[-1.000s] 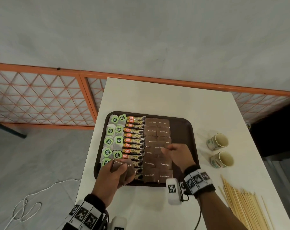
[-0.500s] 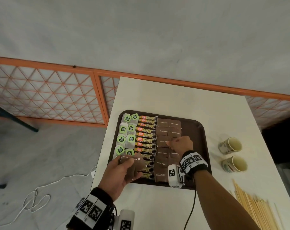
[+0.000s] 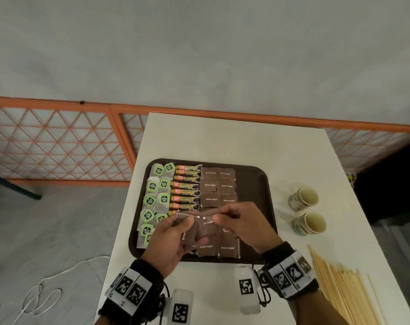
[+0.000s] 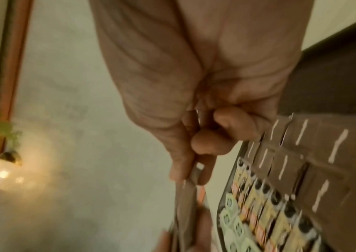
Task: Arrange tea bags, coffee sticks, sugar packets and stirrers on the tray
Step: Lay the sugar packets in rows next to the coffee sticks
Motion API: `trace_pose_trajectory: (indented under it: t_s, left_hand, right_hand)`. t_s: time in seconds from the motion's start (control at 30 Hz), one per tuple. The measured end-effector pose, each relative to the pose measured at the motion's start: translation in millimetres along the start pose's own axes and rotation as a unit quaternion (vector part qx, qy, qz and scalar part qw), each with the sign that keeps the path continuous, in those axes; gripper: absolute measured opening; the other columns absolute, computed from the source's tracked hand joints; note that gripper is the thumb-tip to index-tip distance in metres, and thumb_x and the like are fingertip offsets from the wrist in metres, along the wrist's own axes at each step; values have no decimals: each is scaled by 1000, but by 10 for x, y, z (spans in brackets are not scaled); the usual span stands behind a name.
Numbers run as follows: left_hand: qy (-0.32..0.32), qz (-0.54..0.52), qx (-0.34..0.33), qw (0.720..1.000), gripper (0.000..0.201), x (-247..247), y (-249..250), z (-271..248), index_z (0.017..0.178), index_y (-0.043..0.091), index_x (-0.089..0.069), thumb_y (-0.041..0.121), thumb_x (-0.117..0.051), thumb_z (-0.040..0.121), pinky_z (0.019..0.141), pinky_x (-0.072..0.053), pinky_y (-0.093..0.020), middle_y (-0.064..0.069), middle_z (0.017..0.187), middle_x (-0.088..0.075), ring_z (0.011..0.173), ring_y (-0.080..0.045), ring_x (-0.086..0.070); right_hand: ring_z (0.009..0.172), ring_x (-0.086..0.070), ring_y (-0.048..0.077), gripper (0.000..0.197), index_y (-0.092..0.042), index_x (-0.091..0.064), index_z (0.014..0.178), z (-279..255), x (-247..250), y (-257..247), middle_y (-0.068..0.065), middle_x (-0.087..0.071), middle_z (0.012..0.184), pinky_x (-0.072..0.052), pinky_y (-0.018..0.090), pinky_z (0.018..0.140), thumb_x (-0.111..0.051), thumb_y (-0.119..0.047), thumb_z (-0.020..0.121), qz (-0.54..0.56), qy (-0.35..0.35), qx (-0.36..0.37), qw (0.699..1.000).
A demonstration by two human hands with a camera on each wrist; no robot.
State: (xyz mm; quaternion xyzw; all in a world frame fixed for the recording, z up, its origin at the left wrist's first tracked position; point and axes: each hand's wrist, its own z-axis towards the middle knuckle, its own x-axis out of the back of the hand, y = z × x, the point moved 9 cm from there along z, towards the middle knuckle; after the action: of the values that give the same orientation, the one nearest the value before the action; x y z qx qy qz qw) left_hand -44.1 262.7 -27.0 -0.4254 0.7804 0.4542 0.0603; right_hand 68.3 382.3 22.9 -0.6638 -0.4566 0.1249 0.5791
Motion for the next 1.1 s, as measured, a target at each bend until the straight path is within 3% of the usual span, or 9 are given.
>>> trace_pose_trajectory:
  t_s: [0.2,0.3,0.37,0.5,0.67,0.77,0.9,0.97,1.1]
  left_hand:
    - [26,-3,0,1000,22,-146,-102,75,116,-1,-60,8,-49,99,75,-61,-47,-26,104,-71,88,-36,-71]
    - [-10,46,1,999,23,-357,-169,72,116,3,-62,14,-55,97,75,-62,-43,-24,108,-71,96,-40,-70]
    - [-1,96,-16,995,18,-414,-192,92,111,3,-64,8,-60,94,71,-61,-38,-21,104,-72,93,-36,-72]
    - [55,107,-18,993,14,-275,-276,176,105,3,-64,2,-64,90,72,-60,-40,-17,97,-74,88,-29,-73]
    - [84,103,-1,991,12,19,-302,167,104,-3,-62,3,-58,94,74,-61,-40,-23,91,-71,83,-34,-71]
    - [90,85,24,992,13,173,-317,141,107,1,-61,6,-56,96,77,-60,-45,-28,100,-69,83,-35,-71]
    - [87,57,41,994,17,311,-294,164,113,3,-60,7,-53,98,76,-60,-46,-29,105,-69,87,-36,-71]
    - [76,43,47,995,20,325,-271,185,116,3,-59,8,-49,100,76,-60,-45,-28,104,-70,91,-38,-71]
    - [41,-17,66,997,28,294,-228,195,118,2,-58,3,-39,98,82,-58,-49,-28,105,-70,103,-44,-67]
  right_hand:
    - [54,-46,8,14,-7,-72,89,-180,392,218,7,-58,68,-38,15,51,-68,-20,91,80,18,-29,996]
    - [56,-46,11,16,-7,-72,88,-195,445,299,10,-58,68,-39,15,51,-67,-23,91,87,35,-38,995]
    - [57,-50,11,16,-10,-72,87,-215,387,354,12,-60,67,-41,14,52,-68,-25,91,75,33,-45,996]
    - [54,-54,1,10,-19,-72,83,-241,215,532,-4,-65,63,-43,11,53,-68,-25,90,64,20,-73,995]
    - [53,-51,6,19,-6,-73,85,208,597,928,0,-62,62,-42,11,48,-72,-25,87,18,145,-139,980]
    - [53,-52,6,20,-3,-74,88,559,713,1057,1,-62,63,-44,13,53,-72,-23,87,-19,141,-167,976]
    - [36,-43,-1,23,1,-73,84,841,680,1206,-1,-55,54,-37,10,42,-76,-23,85,-37,116,-196,973]
    - [41,-48,1,21,-5,-74,81,909,644,1311,-3,-59,55,-40,14,47,-78,-25,82,-53,114,-214,969]
    - [74,-65,12,23,-13,-70,76,946,611,1502,-1,-72,77,-53,25,69,-84,-32,74,-79,139,-237,958]
